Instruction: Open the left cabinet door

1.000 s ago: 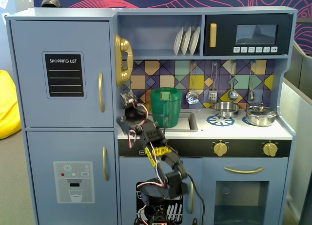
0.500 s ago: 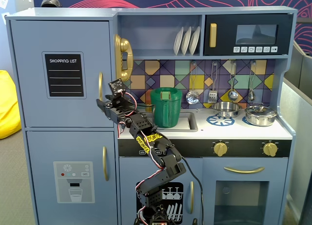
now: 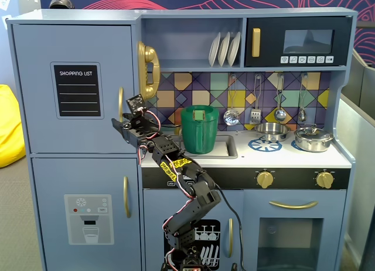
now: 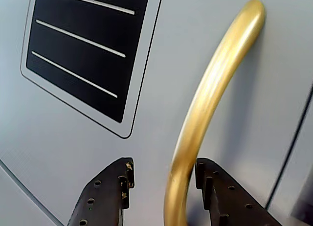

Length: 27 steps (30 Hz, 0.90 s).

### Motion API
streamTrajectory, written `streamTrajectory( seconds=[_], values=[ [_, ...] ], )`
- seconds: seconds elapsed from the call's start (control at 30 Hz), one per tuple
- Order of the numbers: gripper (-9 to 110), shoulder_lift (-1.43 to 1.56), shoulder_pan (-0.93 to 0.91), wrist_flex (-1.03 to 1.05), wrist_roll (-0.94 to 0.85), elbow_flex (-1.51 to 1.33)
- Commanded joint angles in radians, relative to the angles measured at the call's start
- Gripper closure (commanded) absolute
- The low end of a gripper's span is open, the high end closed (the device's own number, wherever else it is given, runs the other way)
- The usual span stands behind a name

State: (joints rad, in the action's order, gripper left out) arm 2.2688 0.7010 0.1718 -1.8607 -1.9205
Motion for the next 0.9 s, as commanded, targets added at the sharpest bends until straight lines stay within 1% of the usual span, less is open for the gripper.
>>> streamTrajectory(
  seconds=[0.0,0.07,0.2,0.4,0.7,0.87],
  values=[
    [94,-0.029,0.021,-0.058,-0.014,0.092],
    [94,-0.040,0.052,-0.074,-0.051,0.094],
    [94,-0.040,0.124,-0.092,-0.187,0.075],
    [95,0.044,0.261,-0.104,-0.336,-0.023],
    [95,0.183,0.324,-0.061,-0.407,-0.077],
    [96,0.310,0.313,-0.051,-0.405,-0.150]
  ],
)
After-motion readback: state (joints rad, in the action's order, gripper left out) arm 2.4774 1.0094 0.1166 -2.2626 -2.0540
